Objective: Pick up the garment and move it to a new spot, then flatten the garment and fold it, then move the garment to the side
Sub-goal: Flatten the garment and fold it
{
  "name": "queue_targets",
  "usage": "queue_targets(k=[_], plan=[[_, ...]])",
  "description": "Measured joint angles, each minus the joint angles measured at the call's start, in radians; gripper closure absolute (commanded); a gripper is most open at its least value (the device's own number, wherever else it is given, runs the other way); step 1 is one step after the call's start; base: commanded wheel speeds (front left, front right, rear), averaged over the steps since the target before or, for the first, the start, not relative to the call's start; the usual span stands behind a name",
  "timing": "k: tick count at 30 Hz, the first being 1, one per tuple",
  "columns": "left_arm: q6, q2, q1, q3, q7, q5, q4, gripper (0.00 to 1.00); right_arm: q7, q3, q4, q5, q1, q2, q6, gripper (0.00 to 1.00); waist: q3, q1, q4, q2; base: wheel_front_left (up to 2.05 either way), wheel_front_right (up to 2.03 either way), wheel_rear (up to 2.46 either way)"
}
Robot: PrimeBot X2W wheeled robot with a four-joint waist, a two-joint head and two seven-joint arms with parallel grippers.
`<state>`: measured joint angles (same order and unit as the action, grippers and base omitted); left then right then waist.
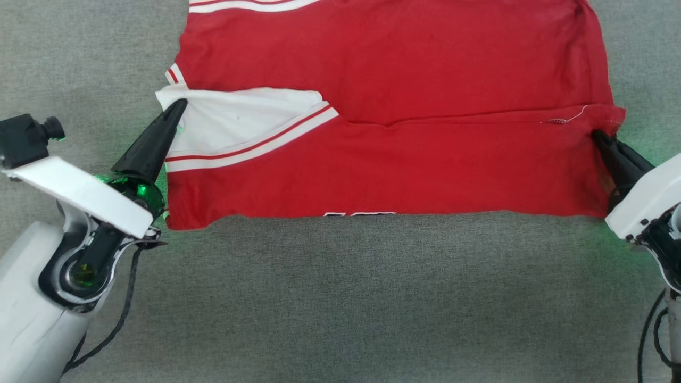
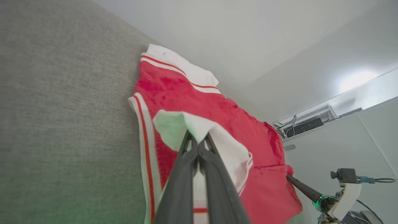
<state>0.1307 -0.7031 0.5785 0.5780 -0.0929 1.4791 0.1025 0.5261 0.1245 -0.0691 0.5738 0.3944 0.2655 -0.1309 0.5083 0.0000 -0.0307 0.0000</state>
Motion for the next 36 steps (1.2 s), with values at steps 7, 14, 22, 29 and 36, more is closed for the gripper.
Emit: queue_targets(k=[7,14,22,29,36], plan=[[0.0,0.007,0.059,0.078,-0.042,-0.064,0.097,0.72,-0.052,-0.034,-0.059,-0.003,0.026,0.023,0.0,0.79,-0.002,0.0,0.005,0.0,0.0,0.0,0.0],[0.0,-0.112,0.119,0.175,-0.074,-0.211,0.122,0.0,-0.101,-0.03,-0.05,-0.033,-0.004,0.03,0.0,0.0,-0.058,0.0,0.017,0.0,0.0,0.0,0.0],[-0.037,-0.234,0.17,0.277,0.176,-0.274,0.05,0.0,-0.108,-0.032,0.021,-0.056,-0.043,0.03,0.0,0.0,-0.127,0.0,0.02,0.0,0.0,0.0,0.0],[-0.1,-0.282,0.156,0.358,0.485,-0.154,-0.066,0.0,-0.099,-0.044,0.048,-0.057,-0.058,0.008,0.0,0.0,-0.133,0.0,-0.001,0.0,0.0,0.0,0.0],[-0.13,-0.271,0.159,0.382,0.604,-0.1,0.001,0.0,-0.099,-0.069,0.051,-0.052,-0.054,-0.006,0.0,0.0,-0.1,0.0,-0.038,0.0,0.0,0.0,0.0]])
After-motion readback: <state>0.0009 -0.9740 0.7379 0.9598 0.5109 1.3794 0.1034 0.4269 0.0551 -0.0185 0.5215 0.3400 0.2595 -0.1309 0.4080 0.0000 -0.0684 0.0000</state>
